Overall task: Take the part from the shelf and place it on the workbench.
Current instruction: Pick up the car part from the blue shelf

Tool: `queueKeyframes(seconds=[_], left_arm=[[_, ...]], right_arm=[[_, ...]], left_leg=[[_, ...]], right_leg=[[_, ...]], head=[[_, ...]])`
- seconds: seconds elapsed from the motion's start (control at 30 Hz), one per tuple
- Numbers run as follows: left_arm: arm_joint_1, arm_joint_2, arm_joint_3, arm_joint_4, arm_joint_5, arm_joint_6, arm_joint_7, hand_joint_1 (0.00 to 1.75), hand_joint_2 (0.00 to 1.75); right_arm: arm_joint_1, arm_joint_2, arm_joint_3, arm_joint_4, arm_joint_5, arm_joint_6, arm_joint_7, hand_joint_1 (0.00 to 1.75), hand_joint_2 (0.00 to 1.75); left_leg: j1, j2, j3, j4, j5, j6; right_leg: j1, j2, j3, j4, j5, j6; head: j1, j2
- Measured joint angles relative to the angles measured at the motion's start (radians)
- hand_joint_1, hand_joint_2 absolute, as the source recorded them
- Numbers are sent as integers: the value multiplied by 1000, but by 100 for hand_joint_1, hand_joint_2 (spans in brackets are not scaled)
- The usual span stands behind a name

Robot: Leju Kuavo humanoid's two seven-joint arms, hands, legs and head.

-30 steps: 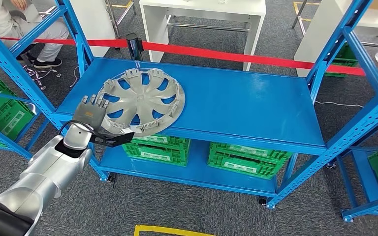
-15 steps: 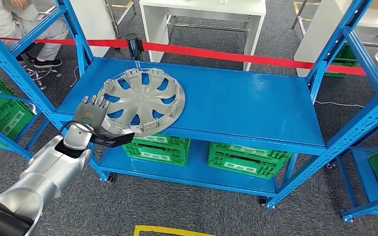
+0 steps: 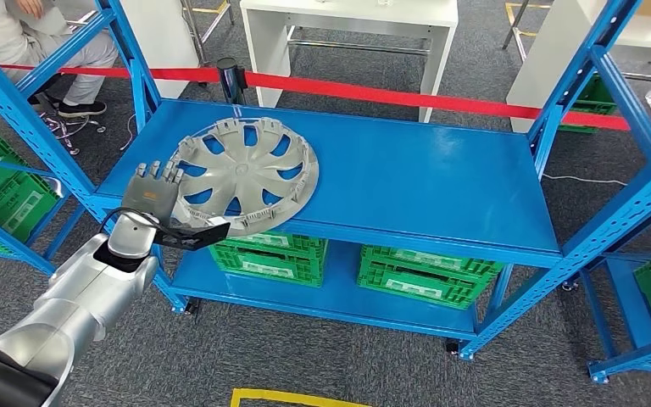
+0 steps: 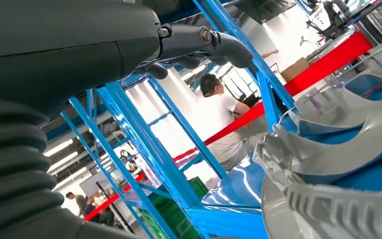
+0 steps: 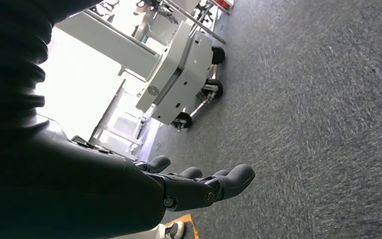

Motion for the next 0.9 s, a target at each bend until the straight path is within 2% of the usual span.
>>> queueKeyframes(seconds=[0.63, 0.77, 0.9], left_arm=[[1, 0, 23, 0, 9, -25, -13, 0, 175], [1, 0, 23, 0, 7, -22, -24, 0, 0], [1, 0, 23, 0, 8, -31, -41, 0, 0]], right_arm=[[-1, 0, -6, 0, 8, 0, -1, 0, 175], [-1, 0, -6, 0, 9, 0, -1, 0, 175], [-1, 0, -6, 0, 11, 0, -1, 0, 175]], left_leg=[[0, 0, 0, 0, 0, 0], [0, 0, 0, 0, 0, 0], [0, 0, 0, 0, 0, 0]], right_leg=[[0, 0, 0, 0, 0, 0], [0, 0, 0, 0, 0, 0], [0, 0, 0, 0, 0, 0]], head=[[0, 0], [0, 0], [0, 0]])
